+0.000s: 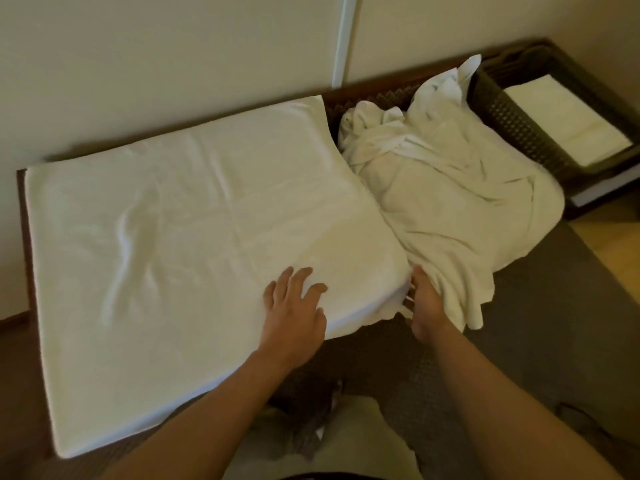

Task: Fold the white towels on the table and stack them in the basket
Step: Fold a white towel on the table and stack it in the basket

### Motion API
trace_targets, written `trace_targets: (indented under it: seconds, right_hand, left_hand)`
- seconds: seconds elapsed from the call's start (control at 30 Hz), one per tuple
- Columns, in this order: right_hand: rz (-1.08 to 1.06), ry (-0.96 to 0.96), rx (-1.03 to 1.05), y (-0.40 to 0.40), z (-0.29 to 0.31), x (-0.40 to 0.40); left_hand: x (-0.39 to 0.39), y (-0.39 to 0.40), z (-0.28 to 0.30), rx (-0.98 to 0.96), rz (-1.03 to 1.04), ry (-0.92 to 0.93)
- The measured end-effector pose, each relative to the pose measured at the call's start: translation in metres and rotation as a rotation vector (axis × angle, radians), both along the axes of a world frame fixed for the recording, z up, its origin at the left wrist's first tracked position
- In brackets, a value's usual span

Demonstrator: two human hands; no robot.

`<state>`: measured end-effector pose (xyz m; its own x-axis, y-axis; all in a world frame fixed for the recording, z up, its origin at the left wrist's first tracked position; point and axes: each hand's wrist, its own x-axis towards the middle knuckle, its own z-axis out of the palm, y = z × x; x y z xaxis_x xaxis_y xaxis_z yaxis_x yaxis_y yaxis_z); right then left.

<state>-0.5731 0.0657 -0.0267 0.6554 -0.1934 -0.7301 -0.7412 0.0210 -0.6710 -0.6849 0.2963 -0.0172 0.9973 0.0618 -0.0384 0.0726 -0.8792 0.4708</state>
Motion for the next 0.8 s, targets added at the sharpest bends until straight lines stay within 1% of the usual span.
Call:
trace_targets:
  seconds: [0.1, 0.2, 0.27, 0.33, 0.4, 0.5, 0.53, 0.57, 0.6, 0.63, 0.67, 0.7, 0.73, 0.77, 0.8]
  right_hand:
    - [0.075, -0.017, 0.005, -0.009, 0.003, 0.003]
    - [0.111, -0.124, -0.052, -0.021, 0.002, 0.009]
    - [0.114, -0.222, -0.09, -0.024, 0.005, 0.01]
    - [0.177, -0.322, -0.191, -0.025, 0.01, 0.008]
    - [0.271, -0.428, -0.282, -0.023, 0.017, 0.006]
    - [0.383, -0.666, -0.368, -0.022, 0.027, 0.01]
    - [0.445, -0.755, -0.388, -0.023, 0.029, 0.012]
    - [0.525, -0.83, -0.38, -0.023, 0.032, 0.015]
    - [0.617, -0.875, -0.346, -0.024, 0.035, 0.018]
    - [0.714, -0.876, -0.271, -0.024, 0.038, 0.022]
    - [0.829, -0.835, -0.195, -0.025, 0.039, 0.026]
    - [0.952, -0.788, -0.127, -0.026, 0.043, 0.029]
    - [1.058, -0.74, -0.08, -0.027, 0.044, 0.032]
    - [1.11, -0.68, -0.034, -0.029, 0.043, 0.034]
    - [1.085, -0.625, -0.013, -0.03, 0.041, 0.036]
  left_hand:
    - [0.009, -0.024, 0.008, -0.041, -0.049, -0.064]
    - [0.022, -0.053, 0.019, -0.098, -0.047, -0.087]
    - [0.031, -0.071, 0.022, -0.15, -0.036, -0.059]
    - [0.038, -0.092, 0.026, -0.222, -0.005, -0.004]
    - [0.045, -0.112, 0.032, -0.3, 0.076, 0.058]
    - [0.056, -0.132, 0.033, -0.475, 0.247, 0.082]
    - [0.058, -0.137, 0.034, -0.564, 0.312, 0.099]
    - [0.06, -0.14, 0.036, -0.693, 0.389, 0.112]
    - [0.062, -0.143, 0.04, -0.864, 0.479, 0.104]
    - [0.064, -0.146, 0.044, -1.015, 0.573, 0.1]
    - [0.067, -0.147, 0.046, -1.102, 0.655, 0.106]
    - [0.071, -0.146, 0.046, -1.101, 0.714, 0.125]
    - [0.073, -0.144, 0.043, -1.023, 0.753, 0.162]
    - [0.075, -0.142, 0.041, -0.939, 0.788, 0.2]
    - [0.076, -0.141, 0.038, -0.89, 0.824, 0.227]
